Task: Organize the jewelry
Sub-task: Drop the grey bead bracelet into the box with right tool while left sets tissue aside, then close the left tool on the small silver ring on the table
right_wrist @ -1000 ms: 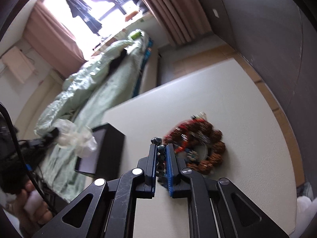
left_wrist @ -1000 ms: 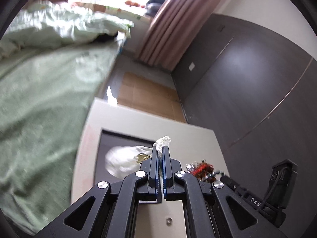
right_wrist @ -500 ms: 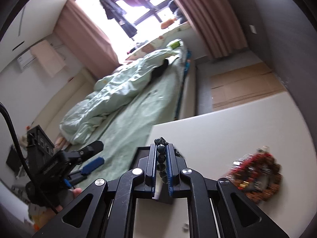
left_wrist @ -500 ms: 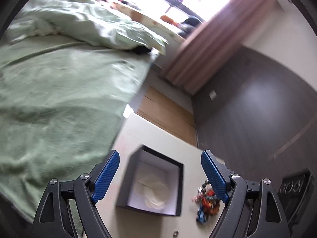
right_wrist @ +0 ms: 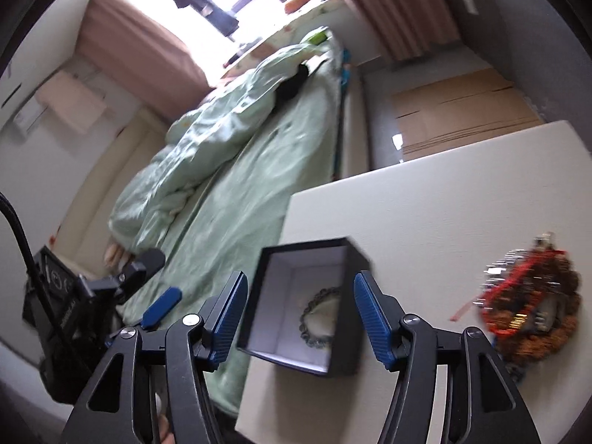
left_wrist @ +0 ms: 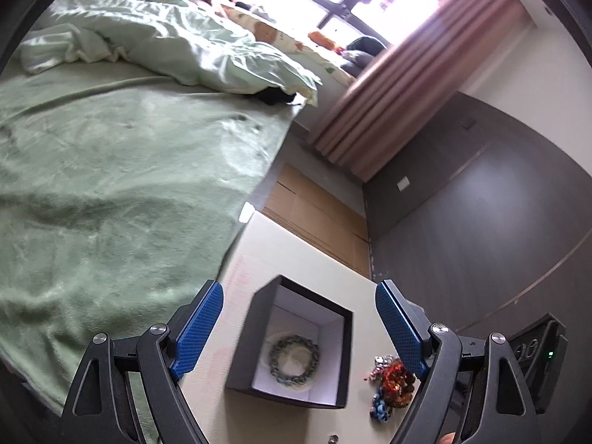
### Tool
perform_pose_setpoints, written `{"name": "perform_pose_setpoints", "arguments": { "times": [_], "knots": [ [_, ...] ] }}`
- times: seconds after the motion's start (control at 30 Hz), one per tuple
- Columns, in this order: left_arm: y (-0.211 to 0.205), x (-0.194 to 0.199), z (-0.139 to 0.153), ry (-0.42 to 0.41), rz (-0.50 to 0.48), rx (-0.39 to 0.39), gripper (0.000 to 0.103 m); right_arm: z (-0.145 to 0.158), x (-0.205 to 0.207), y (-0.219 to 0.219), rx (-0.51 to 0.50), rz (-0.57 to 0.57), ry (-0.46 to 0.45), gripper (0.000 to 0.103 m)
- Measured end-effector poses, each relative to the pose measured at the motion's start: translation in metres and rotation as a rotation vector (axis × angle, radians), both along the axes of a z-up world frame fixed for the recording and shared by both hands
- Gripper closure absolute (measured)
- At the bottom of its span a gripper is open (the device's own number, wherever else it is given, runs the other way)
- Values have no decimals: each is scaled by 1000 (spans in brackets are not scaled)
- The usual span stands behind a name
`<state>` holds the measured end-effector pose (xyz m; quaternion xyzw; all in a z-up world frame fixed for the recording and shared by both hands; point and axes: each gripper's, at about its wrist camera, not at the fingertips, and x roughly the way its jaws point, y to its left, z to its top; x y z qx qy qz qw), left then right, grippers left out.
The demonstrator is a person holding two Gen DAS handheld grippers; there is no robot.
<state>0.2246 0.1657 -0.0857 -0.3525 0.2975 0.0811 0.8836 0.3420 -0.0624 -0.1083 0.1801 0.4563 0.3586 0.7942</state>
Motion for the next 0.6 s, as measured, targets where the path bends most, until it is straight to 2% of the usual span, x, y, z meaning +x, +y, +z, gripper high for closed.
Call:
{"name": "perform_pose_setpoints", "arguments": {
  "times": [0.17,0.33,0.5,0.6],
  "knots": [
    [-30,4,7,8,-96,26,18,14,-14,-56,-4,-122,-43,42],
    [-66,6,22,31,-217,114,18,19,-26,-108,-24,-217,-52,42],
    [-95,-2,14,85,-340,144,19,17,-35,-140,-17,-278,-43,42],
    [-111,-10,6,119,-404,190,23,11,-41,-152,-10,-290,-33,42]
  ]
}}
